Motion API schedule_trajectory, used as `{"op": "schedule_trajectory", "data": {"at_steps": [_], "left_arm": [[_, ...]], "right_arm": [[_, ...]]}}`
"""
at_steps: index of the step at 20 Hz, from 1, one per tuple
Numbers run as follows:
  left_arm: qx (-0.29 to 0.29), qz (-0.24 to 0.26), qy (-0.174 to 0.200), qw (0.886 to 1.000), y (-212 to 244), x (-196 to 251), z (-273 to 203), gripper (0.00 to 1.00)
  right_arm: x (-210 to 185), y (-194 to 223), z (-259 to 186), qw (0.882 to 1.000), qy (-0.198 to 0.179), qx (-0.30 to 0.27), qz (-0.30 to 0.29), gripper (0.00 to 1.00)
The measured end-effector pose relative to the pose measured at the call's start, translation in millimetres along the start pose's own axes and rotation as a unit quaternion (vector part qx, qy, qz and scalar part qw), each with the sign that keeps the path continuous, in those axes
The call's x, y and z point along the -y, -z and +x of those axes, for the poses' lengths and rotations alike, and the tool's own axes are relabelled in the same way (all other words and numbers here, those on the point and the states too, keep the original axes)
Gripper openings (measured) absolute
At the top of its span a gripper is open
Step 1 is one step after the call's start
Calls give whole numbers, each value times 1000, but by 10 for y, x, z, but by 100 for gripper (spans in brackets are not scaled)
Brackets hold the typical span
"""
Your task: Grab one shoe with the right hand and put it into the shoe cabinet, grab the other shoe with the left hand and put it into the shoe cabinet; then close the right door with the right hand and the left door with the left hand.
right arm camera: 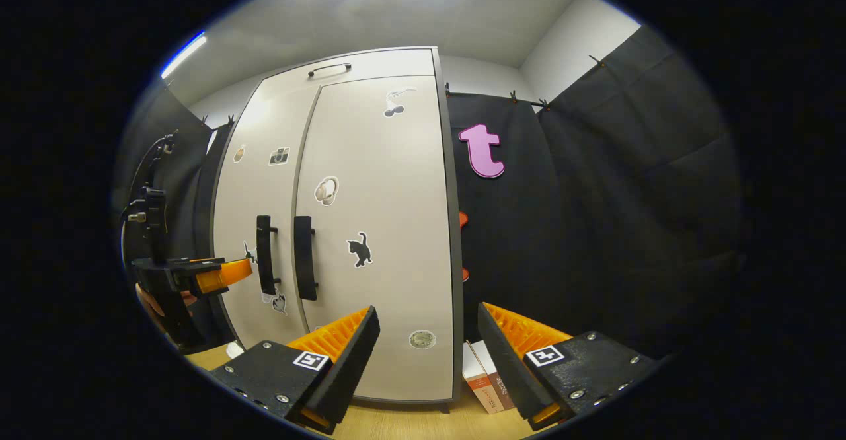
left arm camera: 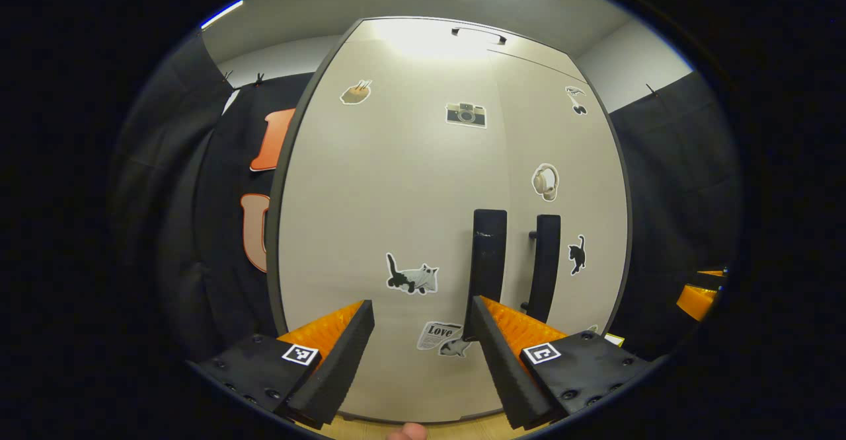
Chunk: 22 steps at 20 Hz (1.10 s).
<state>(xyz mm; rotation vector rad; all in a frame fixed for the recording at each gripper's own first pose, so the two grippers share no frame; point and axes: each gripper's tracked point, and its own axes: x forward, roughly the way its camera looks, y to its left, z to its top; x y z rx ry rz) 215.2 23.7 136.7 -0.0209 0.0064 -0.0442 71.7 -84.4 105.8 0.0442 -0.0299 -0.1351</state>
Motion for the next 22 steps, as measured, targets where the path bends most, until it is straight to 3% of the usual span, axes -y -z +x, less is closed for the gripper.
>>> {"op": "schedule_trajectory", "data": {"at_steps": [1, 2, 4, 13, 22], "left_arm": [[3, -4, -1, 1000, -31, -11, -52, 94], [4, -6, -2, 1000, -41, -30, -111, 99], [7, -3, -9, 1000, -60, -87, -246, 94], [18, 11, -11, 1000, -105, -145, -766, 96], [14, 11, -35, 999, -86, -235, -875, 96]], "right_arm": [[-25, -3, 3, 1000, -3, 0, 2, 92], [-49, -5, 8, 1000, -6, 0, 2, 92], [-69, -16, -6, 1000, -8, 1, 0, 92], [-209, -23, -120, 1000, -16, 2, -1, 92], [-417, 30, -139, 999, -32, -5, -11, 93]]}}
